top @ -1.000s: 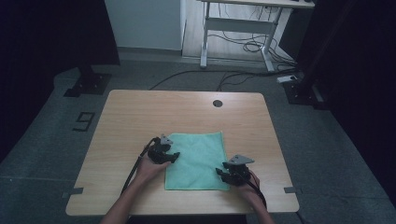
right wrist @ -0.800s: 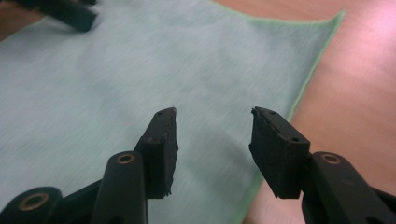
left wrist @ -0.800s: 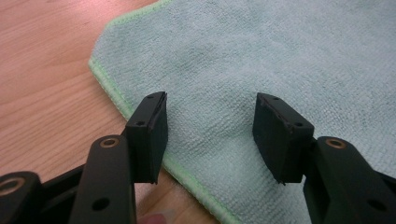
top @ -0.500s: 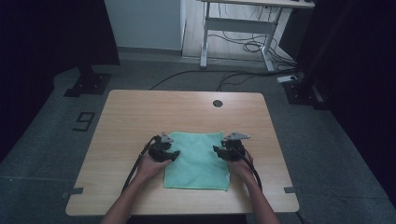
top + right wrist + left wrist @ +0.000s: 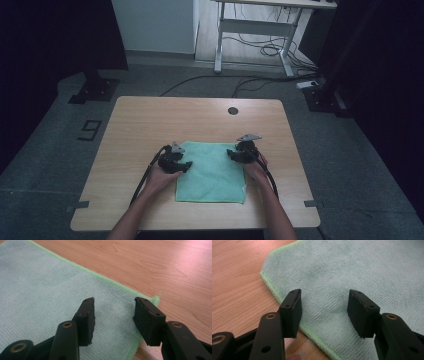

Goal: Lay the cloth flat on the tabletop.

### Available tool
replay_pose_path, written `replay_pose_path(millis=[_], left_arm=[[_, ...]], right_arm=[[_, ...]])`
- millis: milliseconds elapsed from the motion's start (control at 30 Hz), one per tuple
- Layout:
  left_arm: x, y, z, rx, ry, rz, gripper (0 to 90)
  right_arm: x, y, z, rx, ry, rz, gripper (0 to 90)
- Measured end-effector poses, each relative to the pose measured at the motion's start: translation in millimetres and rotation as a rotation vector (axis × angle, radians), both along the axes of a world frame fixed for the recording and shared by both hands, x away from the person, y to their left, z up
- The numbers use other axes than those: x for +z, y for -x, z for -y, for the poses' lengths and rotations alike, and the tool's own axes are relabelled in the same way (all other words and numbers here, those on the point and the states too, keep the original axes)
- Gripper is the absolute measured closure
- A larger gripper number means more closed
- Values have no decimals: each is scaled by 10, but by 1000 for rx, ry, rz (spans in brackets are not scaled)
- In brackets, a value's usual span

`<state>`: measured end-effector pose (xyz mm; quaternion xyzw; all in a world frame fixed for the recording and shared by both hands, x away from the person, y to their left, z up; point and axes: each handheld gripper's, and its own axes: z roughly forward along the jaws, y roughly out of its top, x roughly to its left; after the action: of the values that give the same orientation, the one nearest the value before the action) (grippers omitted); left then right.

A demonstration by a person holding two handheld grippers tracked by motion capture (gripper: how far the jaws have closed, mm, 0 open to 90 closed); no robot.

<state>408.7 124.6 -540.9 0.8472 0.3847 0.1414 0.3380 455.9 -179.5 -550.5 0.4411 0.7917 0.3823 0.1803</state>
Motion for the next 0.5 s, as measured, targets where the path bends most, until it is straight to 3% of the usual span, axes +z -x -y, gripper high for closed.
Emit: replay_pose_path(millis=[300, 367, 400, 433, 500], left_arm=[[12, 13, -12, 13, 5, 12, 451], [52, -16, -54, 34, 14, 35, 452], [103, -88, -109, 68, 30, 42, 457], [103, -88, -109, 68, 30, 42, 460], [169, -214, -162, 100, 18, 47, 467]], right_arm=[[13, 29, 53, -16, -2, 3, 507], [54, 78, 57, -10, -22, 21, 508], [140, 175, 53, 4, -54, 51, 509], [140, 175, 53, 4, -54, 51, 509], [236, 328, 24, 28, -75, 79, 511]])
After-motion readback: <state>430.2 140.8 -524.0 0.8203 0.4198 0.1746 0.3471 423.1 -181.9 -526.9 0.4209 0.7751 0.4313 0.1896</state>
